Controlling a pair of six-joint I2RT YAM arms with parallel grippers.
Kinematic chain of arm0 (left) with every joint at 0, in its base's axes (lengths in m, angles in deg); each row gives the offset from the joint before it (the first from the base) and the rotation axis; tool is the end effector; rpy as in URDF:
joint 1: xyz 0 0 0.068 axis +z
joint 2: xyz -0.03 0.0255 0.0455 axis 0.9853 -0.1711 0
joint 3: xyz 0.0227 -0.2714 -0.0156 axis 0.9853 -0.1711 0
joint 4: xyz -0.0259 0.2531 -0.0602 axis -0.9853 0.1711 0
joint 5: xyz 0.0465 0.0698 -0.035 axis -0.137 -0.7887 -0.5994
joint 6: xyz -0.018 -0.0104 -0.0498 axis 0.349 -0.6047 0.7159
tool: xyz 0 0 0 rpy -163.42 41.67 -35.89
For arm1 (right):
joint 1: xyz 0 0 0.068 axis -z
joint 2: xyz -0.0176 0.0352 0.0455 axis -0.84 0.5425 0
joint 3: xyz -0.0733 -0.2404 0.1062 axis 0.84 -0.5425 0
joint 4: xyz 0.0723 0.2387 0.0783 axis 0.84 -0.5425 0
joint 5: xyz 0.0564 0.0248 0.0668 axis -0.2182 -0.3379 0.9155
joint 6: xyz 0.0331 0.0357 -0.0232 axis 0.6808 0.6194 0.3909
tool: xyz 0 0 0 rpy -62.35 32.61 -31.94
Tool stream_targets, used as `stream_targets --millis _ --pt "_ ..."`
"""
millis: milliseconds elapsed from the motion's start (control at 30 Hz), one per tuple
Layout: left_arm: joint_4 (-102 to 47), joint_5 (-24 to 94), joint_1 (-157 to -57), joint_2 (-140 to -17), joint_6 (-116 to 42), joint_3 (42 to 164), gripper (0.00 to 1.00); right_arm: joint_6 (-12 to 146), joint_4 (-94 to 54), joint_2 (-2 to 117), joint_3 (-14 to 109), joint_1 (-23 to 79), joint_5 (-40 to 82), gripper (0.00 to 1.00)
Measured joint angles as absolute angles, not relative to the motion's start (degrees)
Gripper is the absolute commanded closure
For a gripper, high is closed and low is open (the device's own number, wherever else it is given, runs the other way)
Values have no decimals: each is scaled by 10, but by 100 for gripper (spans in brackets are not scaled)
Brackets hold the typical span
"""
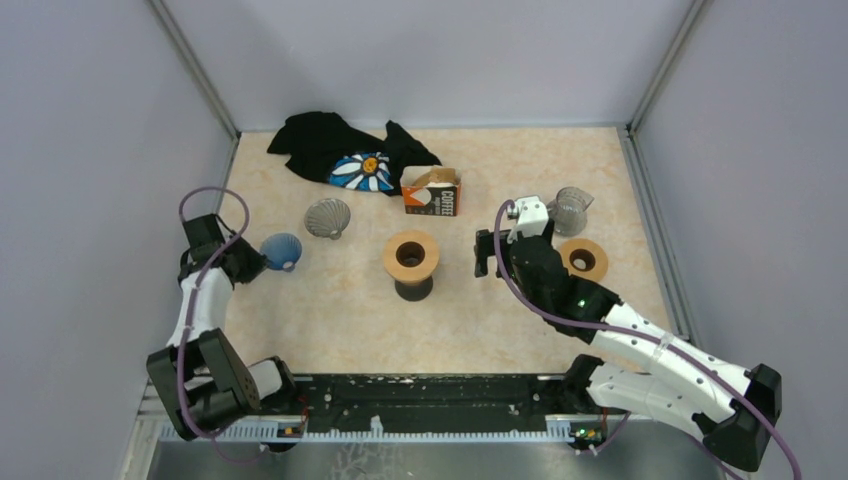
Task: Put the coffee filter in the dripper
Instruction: Pick up the coffee dripper from the center of the board.
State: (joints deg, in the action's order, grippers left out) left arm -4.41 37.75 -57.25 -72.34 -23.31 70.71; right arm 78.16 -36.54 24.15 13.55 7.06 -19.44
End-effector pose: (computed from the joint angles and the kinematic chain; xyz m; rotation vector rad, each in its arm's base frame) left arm 0.2216 0.0862 0.2087 -0.9192 2.2651 -0.2577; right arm 0.1357 0.1317 0.3009 -0.1660 1.9098 0.2295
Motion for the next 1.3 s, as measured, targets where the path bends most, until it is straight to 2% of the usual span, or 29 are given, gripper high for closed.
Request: stream_targets --millis 467,867,1033,1300 --pt "49 415 -572 -600 -268 772 100 782 -380 269 141 71 -169 1" --pt "132 519 -594 -584 -299 858 100 787 -432 316 217 71 -151 2" --pt "155 574 -636 -597 -304 886 100 788 -460 332 248 71 -140 6" --pt "169 580 -793 -639 -286 919 100 800 -469 332 277 71 -117 6"
